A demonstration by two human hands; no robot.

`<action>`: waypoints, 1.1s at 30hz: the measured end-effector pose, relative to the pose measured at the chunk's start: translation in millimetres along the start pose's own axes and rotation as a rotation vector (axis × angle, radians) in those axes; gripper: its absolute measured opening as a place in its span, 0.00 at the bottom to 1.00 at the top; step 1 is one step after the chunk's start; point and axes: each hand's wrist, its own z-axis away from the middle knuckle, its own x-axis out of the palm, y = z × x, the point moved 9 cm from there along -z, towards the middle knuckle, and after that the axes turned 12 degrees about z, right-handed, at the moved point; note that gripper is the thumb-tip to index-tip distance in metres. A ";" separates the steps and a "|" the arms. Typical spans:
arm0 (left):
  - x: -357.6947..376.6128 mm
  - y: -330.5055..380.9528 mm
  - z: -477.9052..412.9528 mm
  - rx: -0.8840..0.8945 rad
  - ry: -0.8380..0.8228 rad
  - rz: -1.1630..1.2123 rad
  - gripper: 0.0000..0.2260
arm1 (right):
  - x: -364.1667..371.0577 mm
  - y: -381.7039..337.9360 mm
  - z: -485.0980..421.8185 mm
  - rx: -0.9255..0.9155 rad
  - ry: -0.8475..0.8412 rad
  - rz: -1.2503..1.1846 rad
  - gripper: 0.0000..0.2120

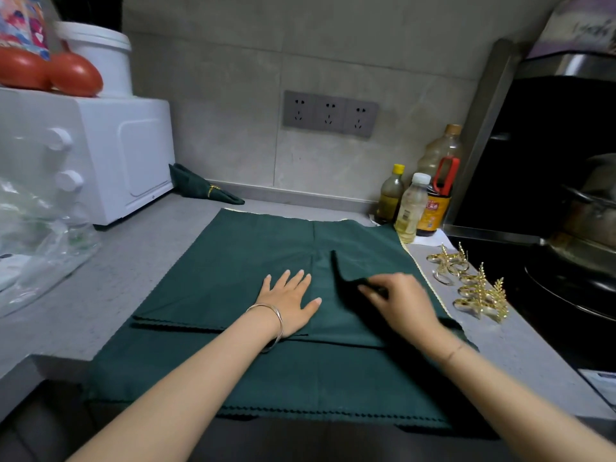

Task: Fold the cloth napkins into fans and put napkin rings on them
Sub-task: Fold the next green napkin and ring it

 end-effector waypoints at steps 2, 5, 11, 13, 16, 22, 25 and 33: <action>0.0 0.3 0.3 0.004 0.001 0.003 0.27 | 7.1 -21.3 20.4 -0.027 0.009 0.000 0.08; -1.9 2.1 1.6 0.021 0.013 0.037 0.24 | 9.3 -42.5 34.9 -0.040 -0.009 -0.026 0.12; -1.4 3.9 2.9 0.055 0.016 0.061 0.23 | 22.5 -62.2 51.7 -0.130 -0.089 -0.052 0.15; -1.0 5.2 3.1 0.060 0.012 0.060 0.23 | 29.7 -65.2 56.1 -0.161 -0.134 -0.064 0.16; -1.7 6.9 3.5 0.068 0.013 0.056 0.22 | 31.6 -72.9 58.4 -0.195 -0.174 -0.052 0.18; -1.1 5.9 3.4 0.074 0.000 0.042 0.22 | 37.4 -86.4 58.9 -0.239 -0.252 0.018 0.20; -0.5 5.6 2.9 0.077 -0.004 0.038 0.22 | 38.5 -87.2 59.7 -0.240 -0.285 0.033 0.21; 0.8 4.2 1.6 0.075 -0.012 0.023 0.22 | 10.4 -76.5 50.3 -0.103 -0.169 -0.260 0.18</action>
